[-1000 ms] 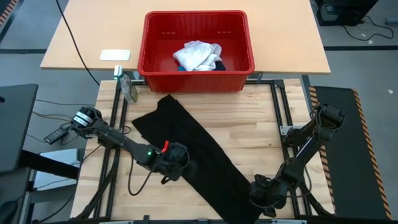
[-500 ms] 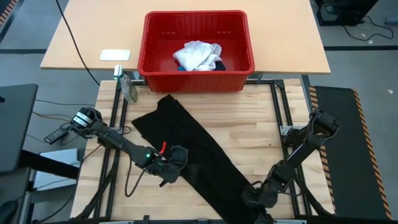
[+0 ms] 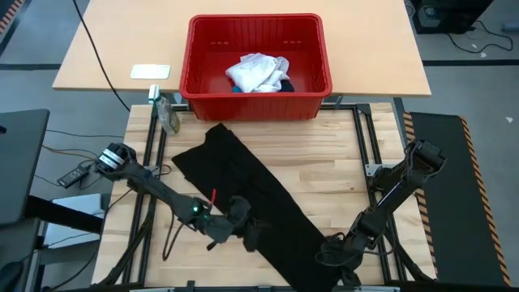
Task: Fold laundry
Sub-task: Fold the black shirt on the table
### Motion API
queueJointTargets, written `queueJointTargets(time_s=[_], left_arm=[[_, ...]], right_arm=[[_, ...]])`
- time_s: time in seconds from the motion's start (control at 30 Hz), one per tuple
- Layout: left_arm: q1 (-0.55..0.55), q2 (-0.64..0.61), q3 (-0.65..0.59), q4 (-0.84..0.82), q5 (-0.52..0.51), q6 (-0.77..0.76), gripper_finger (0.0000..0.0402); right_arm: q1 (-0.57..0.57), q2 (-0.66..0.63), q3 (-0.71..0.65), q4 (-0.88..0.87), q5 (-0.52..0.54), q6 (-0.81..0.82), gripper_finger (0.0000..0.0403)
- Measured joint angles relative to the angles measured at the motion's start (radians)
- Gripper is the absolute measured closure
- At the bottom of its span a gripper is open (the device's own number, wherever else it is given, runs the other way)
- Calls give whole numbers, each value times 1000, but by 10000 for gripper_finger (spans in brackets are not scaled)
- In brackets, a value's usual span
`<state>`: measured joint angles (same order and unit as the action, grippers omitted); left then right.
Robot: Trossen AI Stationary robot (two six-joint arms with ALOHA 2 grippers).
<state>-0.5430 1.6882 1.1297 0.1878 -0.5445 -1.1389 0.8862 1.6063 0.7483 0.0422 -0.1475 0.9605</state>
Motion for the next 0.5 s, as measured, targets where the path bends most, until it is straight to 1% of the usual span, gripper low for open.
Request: queueJointTargets(time_s=[0.07,0.13,0.23,0.3,0.33,0.4,0.43,0.5], left_arm=[[-16,33,0,49,3,50,345],[-30,86,31,58,3,108,345],[-47,188,136,48,35,235,345],[-49,264,235,27,87,328,345],[-50,300,289,-9,110,367,345],[-50,366,401,-131,128,416,342],[-48,393,452,-197,128,425,340],[-43,434,542,-340,127,416,336]], right_arm=[[7,-13,0,-106,34,-38,191],[19,-21,0,-167,46,-100,193],[41,-22,0,-207,62,-228,194],[55,-22,0,-227,111,-307,194],[59,-22,-3,-231,138,-343,194],[61,-22,-15,-234,183,-385,194],[56,-22,-22,-243,198,-385,196],[40,-22,-44,-265,204,-334,199]])
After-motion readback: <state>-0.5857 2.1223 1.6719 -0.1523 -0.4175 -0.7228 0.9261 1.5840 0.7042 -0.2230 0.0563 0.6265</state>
